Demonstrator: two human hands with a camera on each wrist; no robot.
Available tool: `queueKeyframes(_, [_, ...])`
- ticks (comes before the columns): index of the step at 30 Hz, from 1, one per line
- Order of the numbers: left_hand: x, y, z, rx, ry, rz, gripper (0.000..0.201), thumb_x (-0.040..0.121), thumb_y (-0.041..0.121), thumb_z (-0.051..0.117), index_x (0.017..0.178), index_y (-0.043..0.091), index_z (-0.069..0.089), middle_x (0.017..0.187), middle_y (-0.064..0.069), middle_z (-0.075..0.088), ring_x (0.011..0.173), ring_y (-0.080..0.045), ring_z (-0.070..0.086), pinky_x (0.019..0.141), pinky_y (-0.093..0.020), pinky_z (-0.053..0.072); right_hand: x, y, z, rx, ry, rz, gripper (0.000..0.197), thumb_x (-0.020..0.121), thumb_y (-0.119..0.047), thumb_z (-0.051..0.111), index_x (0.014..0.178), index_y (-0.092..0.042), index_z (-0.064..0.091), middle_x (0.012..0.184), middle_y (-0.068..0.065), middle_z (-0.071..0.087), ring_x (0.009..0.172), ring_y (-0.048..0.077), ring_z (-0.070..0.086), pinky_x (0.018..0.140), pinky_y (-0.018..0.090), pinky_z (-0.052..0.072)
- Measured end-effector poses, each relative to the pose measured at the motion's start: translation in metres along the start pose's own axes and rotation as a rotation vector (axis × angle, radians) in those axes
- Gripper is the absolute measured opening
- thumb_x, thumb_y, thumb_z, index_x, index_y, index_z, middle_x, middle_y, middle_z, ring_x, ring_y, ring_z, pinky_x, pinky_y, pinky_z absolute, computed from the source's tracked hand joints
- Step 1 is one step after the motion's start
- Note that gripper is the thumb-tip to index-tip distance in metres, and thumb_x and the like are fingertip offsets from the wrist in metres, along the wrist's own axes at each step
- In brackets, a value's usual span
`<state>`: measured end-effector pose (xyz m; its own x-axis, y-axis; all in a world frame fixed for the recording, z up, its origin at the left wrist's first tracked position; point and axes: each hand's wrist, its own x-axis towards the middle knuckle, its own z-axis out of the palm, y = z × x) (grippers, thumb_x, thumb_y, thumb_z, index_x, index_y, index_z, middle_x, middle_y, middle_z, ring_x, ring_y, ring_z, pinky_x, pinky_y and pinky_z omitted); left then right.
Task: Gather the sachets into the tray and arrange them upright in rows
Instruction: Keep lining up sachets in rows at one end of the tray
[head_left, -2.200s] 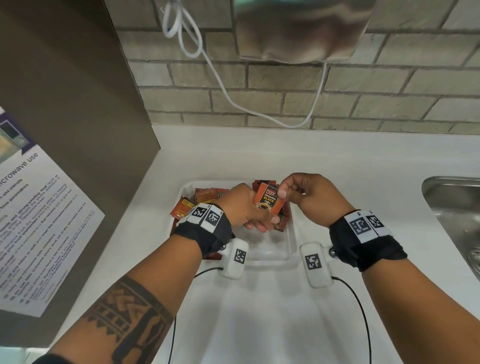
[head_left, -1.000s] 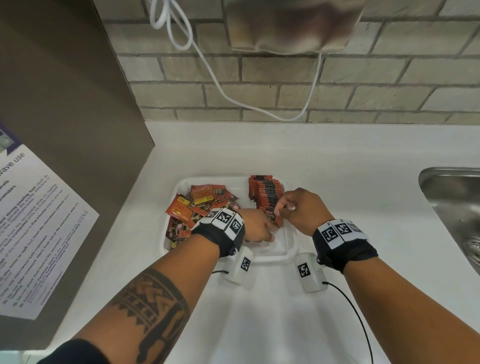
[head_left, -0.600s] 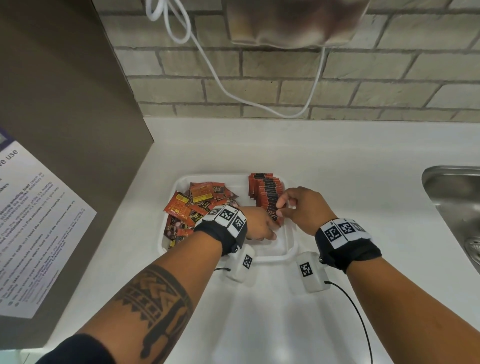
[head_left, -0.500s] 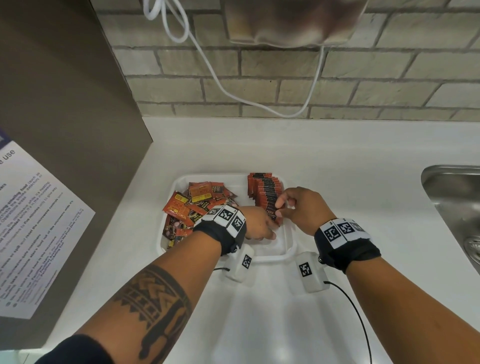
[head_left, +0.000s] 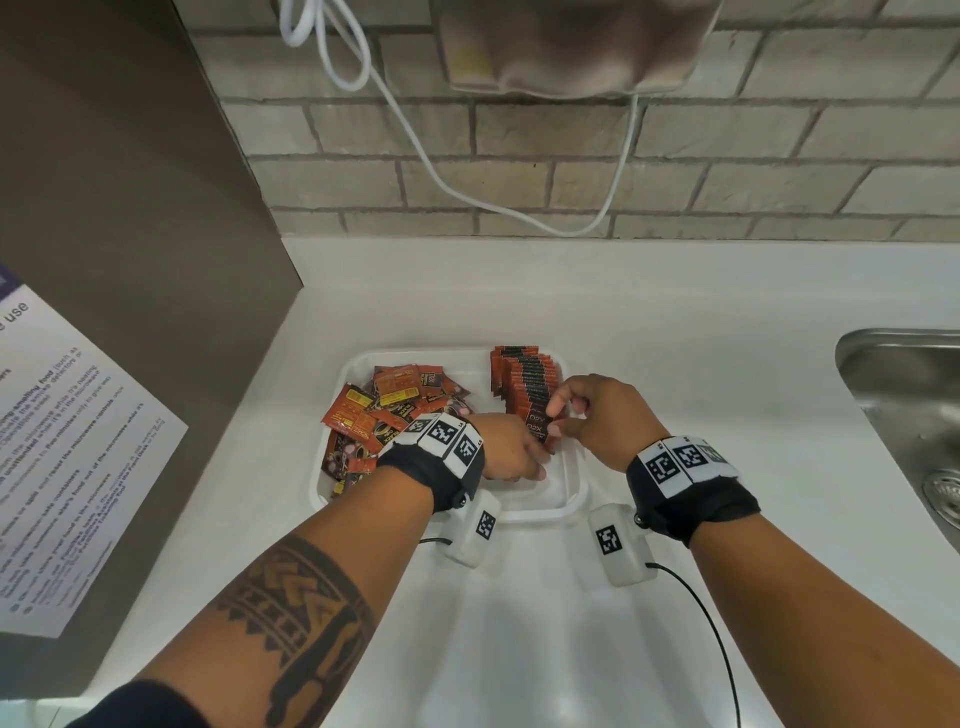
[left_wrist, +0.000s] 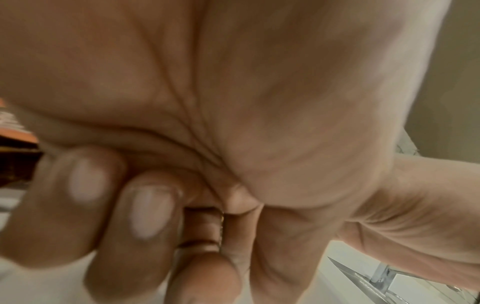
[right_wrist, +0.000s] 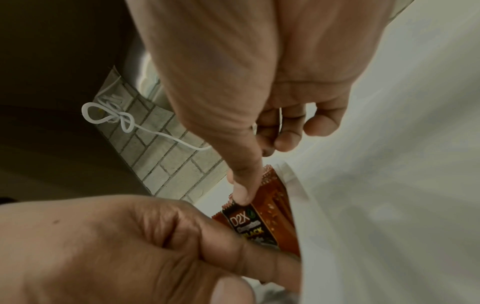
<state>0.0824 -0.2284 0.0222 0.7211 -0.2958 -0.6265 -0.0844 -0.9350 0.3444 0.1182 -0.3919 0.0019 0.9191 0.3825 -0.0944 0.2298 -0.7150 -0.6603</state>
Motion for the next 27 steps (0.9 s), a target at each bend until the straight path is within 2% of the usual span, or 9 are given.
queueKeyframes(6, [-0.0037, -0.0027, -0.0009, -0.068, 0.015, -0.045, 0.042, 0.099, 0.038, 0.057, 0.139, 0.025, 0.06, 0.117, 0.0, 0.071, 0.114, -0.018, 0.061, 0.102, -0.028, 0.043, 0.0007, -0.0011, -0.0004, -0.026, 0.003, 0.0, 0.015, 0.082, -0.012, 0.077, 0.085, -0.025, 0.069, 0.077, -0.009, 0.051, 0.068, 0.003, 0.05, 0.059, 0.012, 0.032])
queueKeyframes(12, [-0.0052, -0.0003, -0.0006, -0.064, 0.011, -0.054, 0.043, 0.101, 0.036, 0.056, 0.142, 0.024, 0.057, 0.126, -0.002, 0.068, 0.117, -0.019, 0.059, 0.1, -0.027, 0.041, 0.0027, -0.0032, -0.0004, -0.047, -0.001, 0.008, 0.014, 0.083, -0.012, 0.075, 0.086, -0.024, 0.068, 0.077, -0.009, 0.052, 0.068, 0.003, 0.05, 0.059, 0.013, 0.034])
queueKeyframes(23, [-0.0032, -0.0006, -0.0015, -0.039, 0.0, -0.026, 0.042, 0.101, 0.036, 0.054, 0.142, 0.024, 0.057, 0.124, -0.003, 0.069, 0.112, -0.02, 0.06, 0.096, -0.027, 0.042, -0.0003, -0.0042, -0.0027, -0.04, -0.002, -0.001, 0.016, 0.082, -0.013, 0.076, 0.085, -0.026, 0.068, 0.078, -0.008, 0.054, 0.071, 0.005, 0.052, 0.061, 0.014, 0.035])
queueKeyframes(27, [-0.0053, -0.0062, -0.0024, -0.067, 0.02, -0.015, 0.035, 0.101, 0.036, 0.056, 0.132, 0.024, 0.066, 0.1, 0.002, 0.069, 0.094, -0.014, 0.058, 0.096, -0.028, 0.045, -0.0022, -0.0045, -0.0066, -0.049, 0.011, -0.006, 0.014, 0.082, -0.014, 0.077, 0.087, -0.024, 0.069, 0.08, -0.007, 0.052, 0.069, 0.005, 0.05, 0.059, 0.013, 0.034])
